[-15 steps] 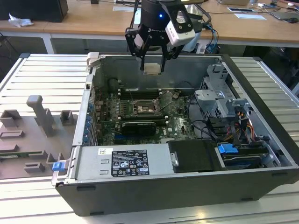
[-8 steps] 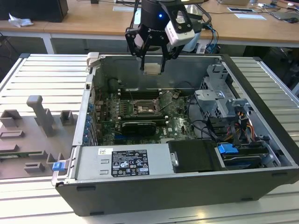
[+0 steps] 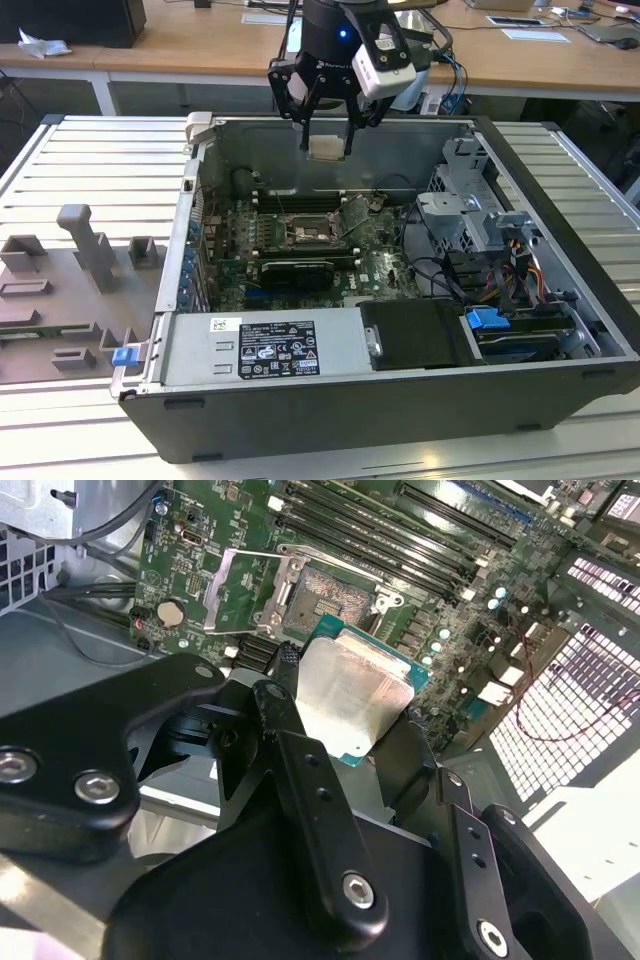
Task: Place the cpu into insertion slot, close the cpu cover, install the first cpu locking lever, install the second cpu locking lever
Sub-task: 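Place the cpu into insertion slot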
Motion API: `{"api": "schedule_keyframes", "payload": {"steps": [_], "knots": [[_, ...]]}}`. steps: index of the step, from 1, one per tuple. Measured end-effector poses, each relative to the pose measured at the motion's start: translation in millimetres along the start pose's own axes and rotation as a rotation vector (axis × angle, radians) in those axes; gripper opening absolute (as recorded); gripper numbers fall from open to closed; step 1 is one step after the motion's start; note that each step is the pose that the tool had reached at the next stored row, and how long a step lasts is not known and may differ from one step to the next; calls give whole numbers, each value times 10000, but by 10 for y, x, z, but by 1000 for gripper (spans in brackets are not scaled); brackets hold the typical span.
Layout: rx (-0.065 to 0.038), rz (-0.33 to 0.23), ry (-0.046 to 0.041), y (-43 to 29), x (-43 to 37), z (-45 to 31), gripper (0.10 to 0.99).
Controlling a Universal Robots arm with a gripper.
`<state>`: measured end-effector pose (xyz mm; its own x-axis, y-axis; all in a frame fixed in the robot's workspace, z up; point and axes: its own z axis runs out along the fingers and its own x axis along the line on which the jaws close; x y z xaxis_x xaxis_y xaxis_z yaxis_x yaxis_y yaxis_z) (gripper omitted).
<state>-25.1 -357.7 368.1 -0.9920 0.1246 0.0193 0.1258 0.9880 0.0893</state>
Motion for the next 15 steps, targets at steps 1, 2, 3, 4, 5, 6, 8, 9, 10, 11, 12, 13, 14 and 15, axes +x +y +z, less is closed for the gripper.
{"api": "schedule_keyframes", "payload": {"steps": [1, 2, 3, 4, 5, 6, 8, 9, 10, 11, 12, 13, 14, 15], "knots": [[0, 16, -1, 0, 0, 0, 541], [-1, 40, -4, 0, 0, 0, 541], [-2, 62, -5, 0, 0, 0, 541], [-3, 142, -12, 0, 0, 0, 541], [-4, 191, -17, 0, 0, 0, 541], [-5, 242, -22, 0, 0, 0, 541], [-12, 602, -53, 0, 0, 1, 541], [-13, 670, -60, 0, 0, 2, 541], [-14, 715, -64, 0, 0, 2, 541], [-15, 781, -70, 0, 0, 2, 541], [-16, 830, -74, 0, 0, 2, 541], [-17, 883, -79, 0, 0, 2, 541], [-19, 932, -83, 0, 0, 2, 541], [-21, 1043, -93, 0, 0, 3, 541]]}}
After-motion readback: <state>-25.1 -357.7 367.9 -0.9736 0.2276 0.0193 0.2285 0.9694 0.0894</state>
